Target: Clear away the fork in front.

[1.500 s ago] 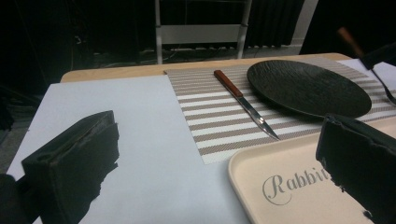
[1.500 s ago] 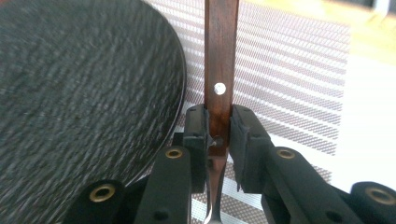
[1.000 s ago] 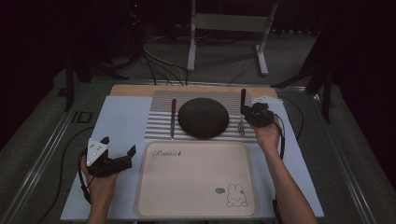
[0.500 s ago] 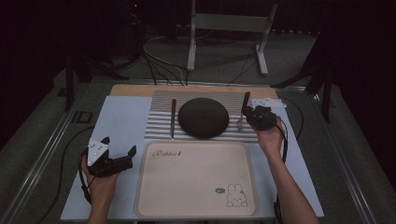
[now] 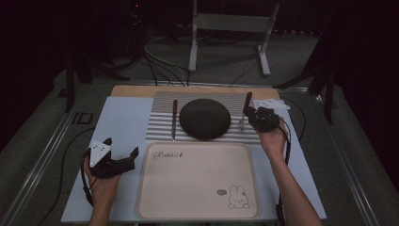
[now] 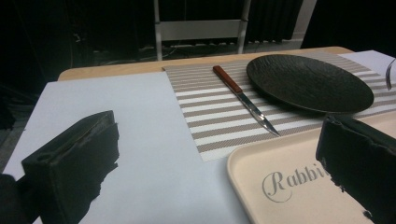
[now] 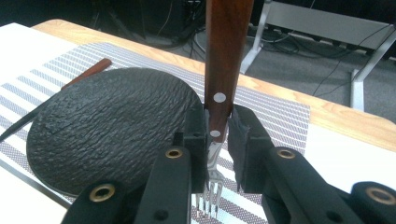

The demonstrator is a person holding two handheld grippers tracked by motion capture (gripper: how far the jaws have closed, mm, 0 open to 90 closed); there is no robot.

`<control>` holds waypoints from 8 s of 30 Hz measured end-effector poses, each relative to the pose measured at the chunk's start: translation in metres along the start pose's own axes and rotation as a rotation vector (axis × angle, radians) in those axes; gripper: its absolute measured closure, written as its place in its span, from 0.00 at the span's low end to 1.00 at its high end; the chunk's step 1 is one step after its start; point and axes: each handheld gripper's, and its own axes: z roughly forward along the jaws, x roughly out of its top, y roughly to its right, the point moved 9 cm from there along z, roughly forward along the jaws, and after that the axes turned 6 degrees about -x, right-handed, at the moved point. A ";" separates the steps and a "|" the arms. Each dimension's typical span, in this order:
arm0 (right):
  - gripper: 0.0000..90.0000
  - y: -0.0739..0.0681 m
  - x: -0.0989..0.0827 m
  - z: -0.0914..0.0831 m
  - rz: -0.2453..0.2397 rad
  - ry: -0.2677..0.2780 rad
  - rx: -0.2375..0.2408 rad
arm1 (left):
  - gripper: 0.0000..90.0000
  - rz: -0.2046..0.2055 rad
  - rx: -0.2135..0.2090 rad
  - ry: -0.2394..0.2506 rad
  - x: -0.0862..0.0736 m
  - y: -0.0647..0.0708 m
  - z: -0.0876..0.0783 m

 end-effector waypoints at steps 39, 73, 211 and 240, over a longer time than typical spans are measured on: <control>0.86 -0.075 0.028 -0.076 -0.123 0.161 0.177 | 0.01 0.064 -0.269 0.048 0.095 0.118 0.069; 0.86 -0.137 0.026 -0.079 -0.152 0.193 0.296 | 0.65 0.086 -0.503 0.064 0.132 0.205 0.098; 0.15 -0.019 -0.092 -0.116 -0.007 0.141 -0.062 | 0.83 -0.168 -0.601 -0.394 -0.017 0.064 0.031; 0.14 -0.019 -0.092 -0.123 0.005 0.153 -0.053 | 0.12 -0.118 -0.222 -0.165 0.003 0.018 0.030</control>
